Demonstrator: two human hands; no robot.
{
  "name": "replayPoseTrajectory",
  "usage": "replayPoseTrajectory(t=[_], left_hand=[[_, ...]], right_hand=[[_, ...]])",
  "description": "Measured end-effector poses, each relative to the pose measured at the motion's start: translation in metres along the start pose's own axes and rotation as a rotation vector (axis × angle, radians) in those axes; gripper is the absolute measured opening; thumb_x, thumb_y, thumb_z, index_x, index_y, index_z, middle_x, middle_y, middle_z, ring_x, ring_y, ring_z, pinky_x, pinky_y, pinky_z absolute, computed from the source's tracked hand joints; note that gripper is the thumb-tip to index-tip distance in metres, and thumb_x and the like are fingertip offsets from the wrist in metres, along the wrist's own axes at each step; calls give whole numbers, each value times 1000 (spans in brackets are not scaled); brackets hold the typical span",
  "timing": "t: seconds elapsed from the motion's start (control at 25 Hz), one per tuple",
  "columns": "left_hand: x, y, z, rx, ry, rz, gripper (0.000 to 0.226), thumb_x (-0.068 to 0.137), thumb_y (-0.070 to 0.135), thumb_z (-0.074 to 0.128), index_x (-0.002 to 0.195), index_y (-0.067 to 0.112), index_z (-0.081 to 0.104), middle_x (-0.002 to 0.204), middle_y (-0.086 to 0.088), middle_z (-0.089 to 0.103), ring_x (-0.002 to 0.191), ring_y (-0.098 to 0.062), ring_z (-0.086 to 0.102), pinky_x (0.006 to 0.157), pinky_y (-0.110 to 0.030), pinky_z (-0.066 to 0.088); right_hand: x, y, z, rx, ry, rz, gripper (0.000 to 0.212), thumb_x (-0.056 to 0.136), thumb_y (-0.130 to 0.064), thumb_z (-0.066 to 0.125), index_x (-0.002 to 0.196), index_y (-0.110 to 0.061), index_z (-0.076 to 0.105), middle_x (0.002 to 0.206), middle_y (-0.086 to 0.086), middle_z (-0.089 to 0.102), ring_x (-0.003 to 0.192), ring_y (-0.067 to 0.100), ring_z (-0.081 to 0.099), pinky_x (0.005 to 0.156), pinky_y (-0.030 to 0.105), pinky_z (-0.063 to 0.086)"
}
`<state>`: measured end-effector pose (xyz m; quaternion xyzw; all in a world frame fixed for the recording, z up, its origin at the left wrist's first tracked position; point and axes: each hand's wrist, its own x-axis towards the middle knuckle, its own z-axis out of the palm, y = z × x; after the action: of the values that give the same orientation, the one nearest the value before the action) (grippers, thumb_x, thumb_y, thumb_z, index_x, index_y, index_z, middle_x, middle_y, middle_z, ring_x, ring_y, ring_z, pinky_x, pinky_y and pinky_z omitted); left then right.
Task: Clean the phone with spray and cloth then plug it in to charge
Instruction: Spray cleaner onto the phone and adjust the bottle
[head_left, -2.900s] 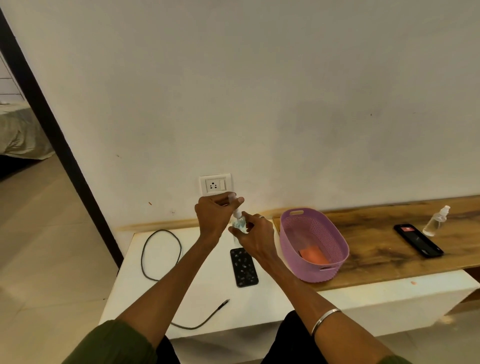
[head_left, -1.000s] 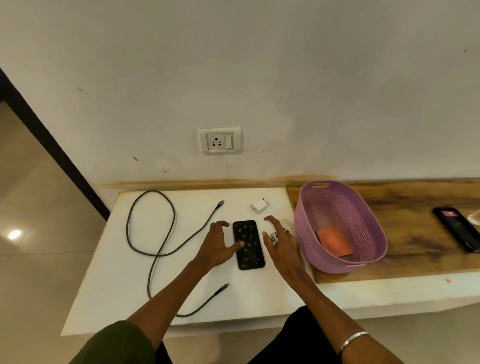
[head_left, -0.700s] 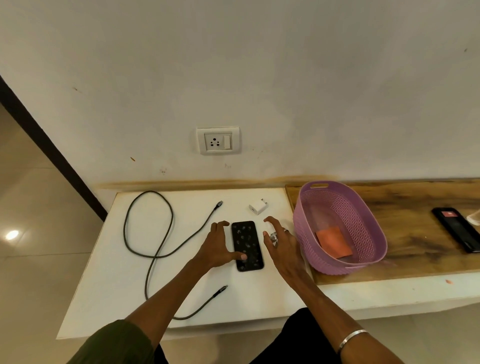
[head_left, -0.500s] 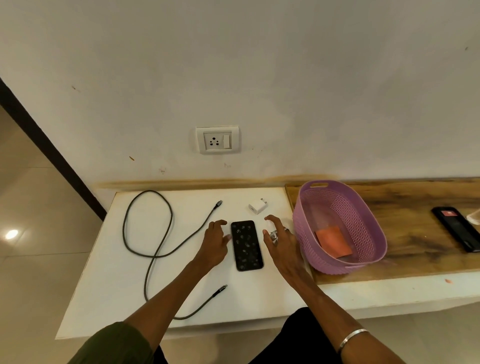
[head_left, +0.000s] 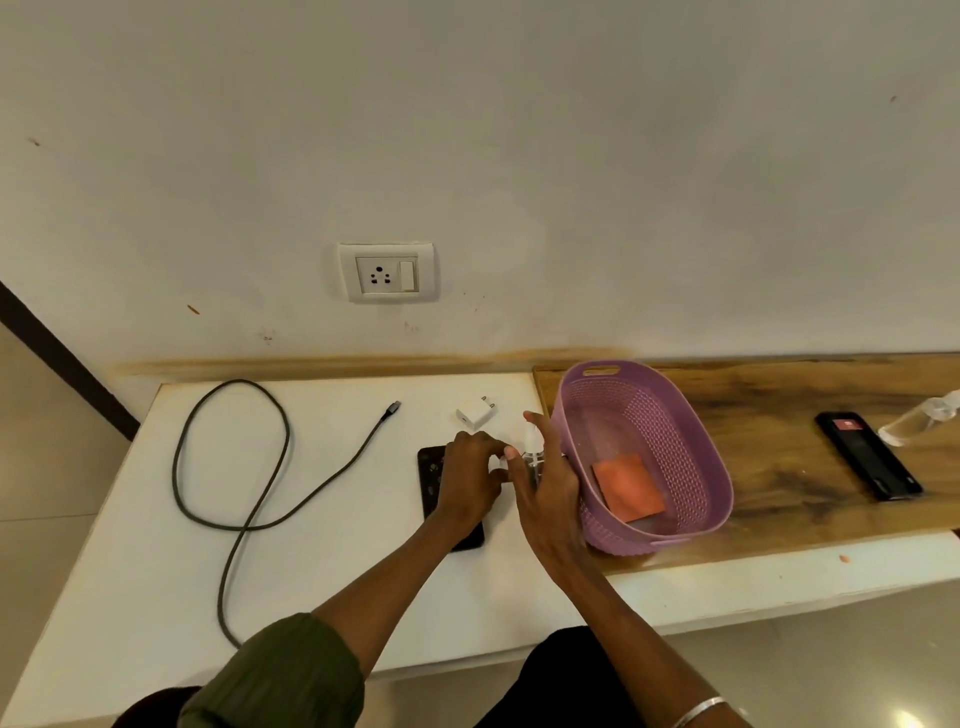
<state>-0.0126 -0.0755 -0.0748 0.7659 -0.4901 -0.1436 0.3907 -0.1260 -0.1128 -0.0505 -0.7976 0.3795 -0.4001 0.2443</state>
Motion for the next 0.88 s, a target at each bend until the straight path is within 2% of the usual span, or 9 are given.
replayPoseTrajectory(t=[0.12, 0.2, 0.32, 0.48, 0.6, 0.68, 0.72, 0.8, 0.88], left_hand=[[0, -5, 18, 69, -20, -25, 12, 92, 21, 67, 101, 19, 75, 103, -1, 76, 102, -22, 58, 94, -31, 37], [0, -9, 23, 102, -47, -42, 14, 93, 30, 65, 101, 23, 74, 105, 2, 75, 105, -20, 56, 90, -27, 28], [5, -12, 18, 148, -131, -47, 34, 89, 43, 69, 118, 25, 69, 124, 3, 69, 120, -22, 52, 100, -33, 30], [9, -23, -30, 94, -227, -140, 102, 55, 68, 83, 142, 32, 46, 147, 2, 46, 136, -26, 32, 109, -41, 26], [-6, -52, -79, 188, -347, -186, 139, 36, 81, 78, 153, 33, 20, 161, 1, 18, 148, -28, 14, 119, -51, 16], [-19, -71, -96, 259, -470, -176, 152, 38, 80, 81, 157, 29, 1, 165, 0, 2, 153, -29, 4, 123, -55, 12], [-25, -77, -101, 280, -514, -171, 156, 39, 79, 82, 156, 28, -6, 166, 0, -3, 153, -29, 3, 123, -57, 12], [-35, -82, -101, 290, -533, -167, 160, 37, 80, 81, 155, 29, -13, 167, 1, -4, 154, -29, 5, 123, -56, 14], [-40, -82, -95, 285, -509, -171, 160, 36, 81, 80, 155, 30, -14, 167, 1, 2, 153, -27, 10, 122, -53, 14]], right_hand=[[-7, 7, -2, -15, -28, 1, 48, 95, -53, 50, 140, -45, 36, 114, -51, 42, 107, -19, 51, 80, -5, 41], [-11, 9, -2, -19, -48, 29, 50, 94, -59, 47, 141, -46, 35, 119, -52, 39, 111, -14, 53, 86, 2, 45], [-15, 7, -4, -38, -31, 33, 51, 94, -61, 43, 142, -46, 33, 125, -47, 38, 118, -13, 47, 95, 9, 43], [-3, -8, -10, 113, -38, 59, 46, 99, -48, 42, 142, -46, 28, 100, -32, 51, 90, -9, 57, 76, 7, 48], [9, -20, -16, 176, -32, 4, 48, 100, -40, 43, 144, -43, 25, 104, -13, 49, 89, -7, 54, 79, 0, 41], [12, -22, -15, 174, -76, -19, 52, 99, -40, 45, 146, -42, 24, 98, 2, 50, 83, 7, 53, 74, 2, 42], [11, -24, -13, 165, -110, -15, 53, 97, -44, 46, 146, -43, 24, 85, 3, 52, 71, 10, 53, 67, 7, 45], [6, -25, -9, 137, -188, 9, 54, 94, -53, 45, 144, -49, 24, 61, -9, 47, 55, 5, 49, 55, 14, 43], [-3, -22, -3, 78, -271, 19, 55, 93, -54, 44, 143, -54, 22, 64, -19, 44, 56, 2, 51, 54, 14, 43]])
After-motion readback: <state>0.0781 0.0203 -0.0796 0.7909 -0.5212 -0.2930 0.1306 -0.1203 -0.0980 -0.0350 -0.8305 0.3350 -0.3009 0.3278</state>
